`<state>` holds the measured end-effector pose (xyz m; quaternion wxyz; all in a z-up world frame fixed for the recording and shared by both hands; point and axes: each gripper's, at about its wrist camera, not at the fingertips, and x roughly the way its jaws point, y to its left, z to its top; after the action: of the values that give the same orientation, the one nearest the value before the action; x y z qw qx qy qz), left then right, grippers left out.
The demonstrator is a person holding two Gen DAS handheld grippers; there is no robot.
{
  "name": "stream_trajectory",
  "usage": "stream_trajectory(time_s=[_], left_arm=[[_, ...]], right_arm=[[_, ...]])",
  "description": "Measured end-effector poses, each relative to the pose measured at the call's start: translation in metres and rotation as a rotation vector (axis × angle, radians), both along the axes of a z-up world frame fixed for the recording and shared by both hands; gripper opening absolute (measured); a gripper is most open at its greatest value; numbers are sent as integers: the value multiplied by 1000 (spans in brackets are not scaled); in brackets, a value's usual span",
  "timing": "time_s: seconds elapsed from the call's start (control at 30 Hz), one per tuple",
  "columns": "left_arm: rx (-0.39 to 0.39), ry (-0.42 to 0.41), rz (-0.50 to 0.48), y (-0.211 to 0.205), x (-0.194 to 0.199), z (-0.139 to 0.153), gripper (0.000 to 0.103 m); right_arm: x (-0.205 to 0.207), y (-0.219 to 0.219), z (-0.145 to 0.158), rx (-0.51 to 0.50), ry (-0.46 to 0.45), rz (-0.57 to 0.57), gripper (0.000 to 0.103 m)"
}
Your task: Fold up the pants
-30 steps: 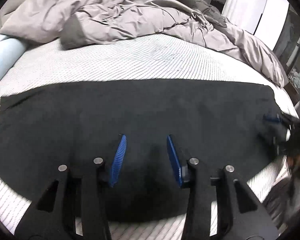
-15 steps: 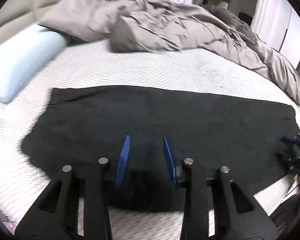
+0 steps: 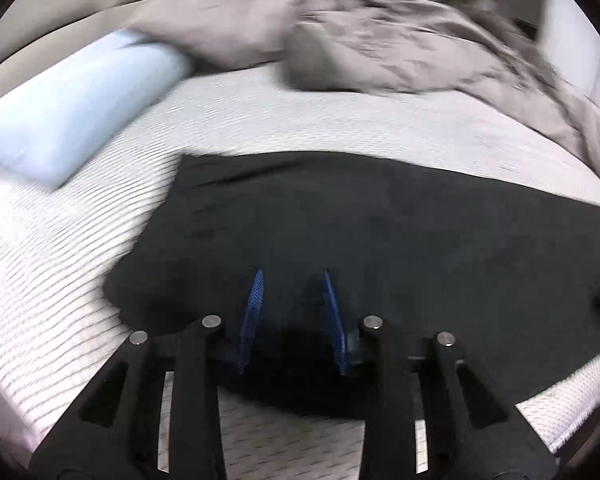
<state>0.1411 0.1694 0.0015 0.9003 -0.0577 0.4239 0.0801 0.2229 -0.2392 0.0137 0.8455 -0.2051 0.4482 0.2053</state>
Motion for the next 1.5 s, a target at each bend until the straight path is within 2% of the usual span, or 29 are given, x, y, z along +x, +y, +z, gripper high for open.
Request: stream_trajectory(time_s=[0.07,0.13,0.17,0.23,0.27,0.33,0.4,0.5,0.6,0.63,0.7,0.73,0.77,0.83,0.93,1.03,1.07,1.2,1.3,1.37,1.43,1.5], left_arm=[[59,57,-41,-16,17,-11,28],[107,80,-28,-16,27,-22,34],[93,77,-4,-9,27,-22,43],[48,71,114,16,28,-22,44],[29,71,173,28,26,-22,44],[-22,59,224,43,16,-24,34],[-3,56,246,38,8,-18,32],[-31,-4,138,-5,-14,0,32],[-53,-31,-43,-78,-19,11,33],[-66,-43,-92,-96,-17,11,36],[-135,-43,-237,-149,-11,6,47],[-146,-32,-291,-170,-6,3,48],[-142,-20,-360,-195,-4,-2,48],[-70,19,-477,-238,-1,-12,48],[46,56,-523,-270,4,-24,52],[83,56,-519,-273,5,-28,66],[70,63,-503,-271,7,-28,71],[29,71,-486,-257,9,-23,71],[-87,-15,-524,-257,1,1,71],[-112,-42,-561,-272,2,8,72],[-96,-1,-614,-292,13,2,72],[-26,84,-659,-315,20,-15,73]], right_arm=[[-1,1,0,-1,-2,3,67],[-1,1,0,1,0,8,67],[-1,1,0,3,2,7,67],[-3,-3,1,5,5,5,68],[-4,-4,1,5,4,3,68],[-4,-8,1,6,1,-7,69],[-4,-13,1,8,-1,-16,71],[-2,-18,0,15,4,-35,73],[-1,-17,1,14,2,-53,74],[-1,-15,2,22,1,-53,74],[-2,-9,3,70,24,-35,73],[-3,-6,2,91,40,-19,73],[-5,-1,0,100,51,-1,73],[-8,5,-3,72,41,18,73],[-13,-2,-4,32,54,50,73],[-19,-30,0,-54,20,32,76],[-19,-45,2,-46,26,8,78],[-18,-88,11,-15,42,-92,83],[-21,-90,24,57,9,-143,81],[-21,-77,24,99,11,-124,81],[-22,-52,10,35,30,-59,81],[-25,-37,-2,-69,9,-4,81]])
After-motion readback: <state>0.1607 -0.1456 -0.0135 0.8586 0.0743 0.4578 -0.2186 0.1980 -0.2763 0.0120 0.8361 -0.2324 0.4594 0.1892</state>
